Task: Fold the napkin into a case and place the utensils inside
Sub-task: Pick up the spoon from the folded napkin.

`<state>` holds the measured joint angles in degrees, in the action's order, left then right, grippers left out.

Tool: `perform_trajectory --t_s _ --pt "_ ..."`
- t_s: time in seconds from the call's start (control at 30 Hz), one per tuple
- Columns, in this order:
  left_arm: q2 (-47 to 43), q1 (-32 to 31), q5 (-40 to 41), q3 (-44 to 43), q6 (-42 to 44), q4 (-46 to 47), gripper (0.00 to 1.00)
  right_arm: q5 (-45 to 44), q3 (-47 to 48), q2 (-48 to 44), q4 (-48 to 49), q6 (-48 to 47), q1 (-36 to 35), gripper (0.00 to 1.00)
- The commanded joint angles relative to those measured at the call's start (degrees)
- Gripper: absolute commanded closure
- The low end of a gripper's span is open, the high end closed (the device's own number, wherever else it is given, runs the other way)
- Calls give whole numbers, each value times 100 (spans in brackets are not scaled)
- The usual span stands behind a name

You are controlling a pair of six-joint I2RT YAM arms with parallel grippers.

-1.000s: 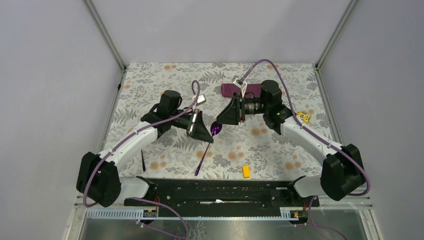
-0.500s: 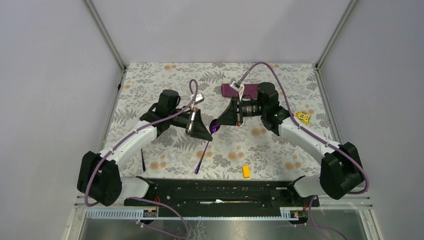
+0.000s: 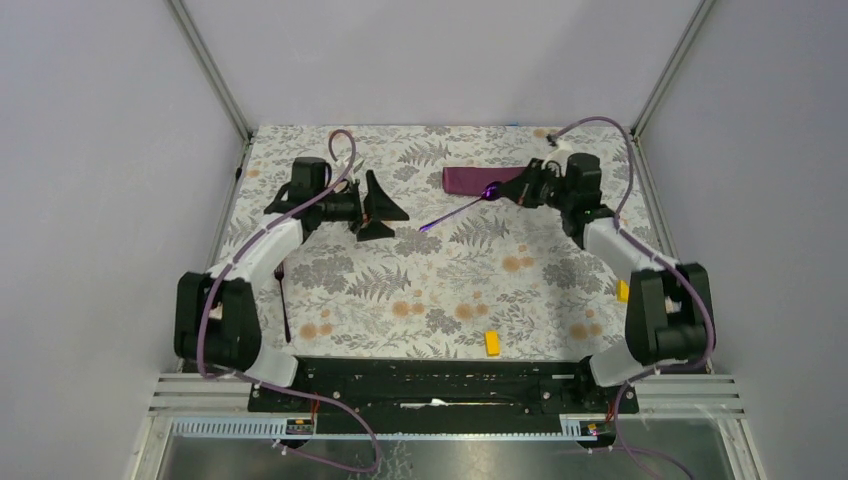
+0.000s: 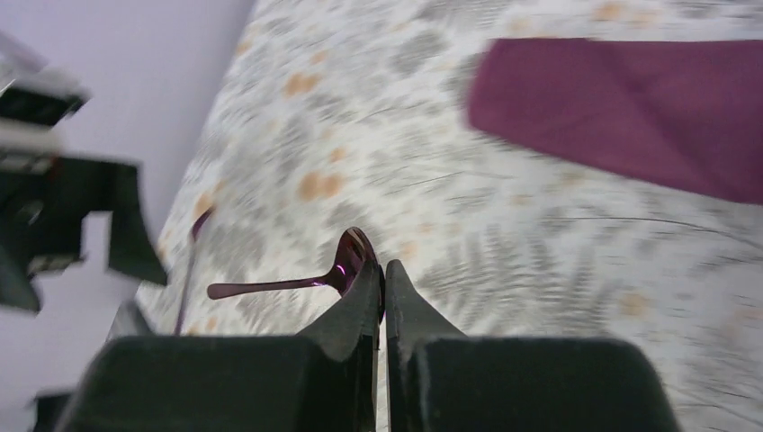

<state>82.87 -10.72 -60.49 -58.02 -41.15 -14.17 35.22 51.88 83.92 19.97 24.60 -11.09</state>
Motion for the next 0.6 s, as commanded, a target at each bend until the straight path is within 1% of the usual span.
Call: perform_trajectory --t_s 0.0,0.03,0.07,0.1,0.13,0.17,0.27,0.3,0.37,0.47,0.5,0.53,0.57 --pt "633 -151 1504 -492 -270 667 8 -396 608 1087 543 549 868 100" --pt "797 -188 1680 -499 -524 1041 10 -212 816 1404 588 723 1042 100" --pt "963 -224 1838 -496 -765 1458 15 -24 1078 1715 451 808 1381 100" --pt "1168 -295 1992 -522 -975 1855 19 -25 1356 1970 240 843 1590 100" --pt "1386 -374 2155 -594 -1165 2188 25 -84 1574 2203 60 868 1766 100" --pt "1611 -464 2328 -702 -1226 2406 29 -118 1715 2382 -6 885 1921 100" --pt "2378 -724 2666 -1052 -1579 3157 46 -253 2185 2786 -274 683 2186 100" --pt "2624 -810 2688 -1176 -1782 3656 50 -333 2341 2894 -406 611 2242 100" --pt "3201 -969 2701 -1492 -2074 4306 62 -410 2593 3077 -550 545 2331 100" --pt "4032 -1181 2753 -2272 -2216 4609 77 -764 2995 3251 -966 327 2374 100" --pt "4272 -1231 2766 -2560 -2253 4648 83 -866 3075 3284 -1067 271 2375 100" --pt "4513 -1289 2796 -2802 -2288 4718 87 -973 3187 3331 -1166 194 2375 100" --pt "4763 -1330 2923 -2999 -2283 4777 89 -1018 3281 3378 -1245 124 2375 100"
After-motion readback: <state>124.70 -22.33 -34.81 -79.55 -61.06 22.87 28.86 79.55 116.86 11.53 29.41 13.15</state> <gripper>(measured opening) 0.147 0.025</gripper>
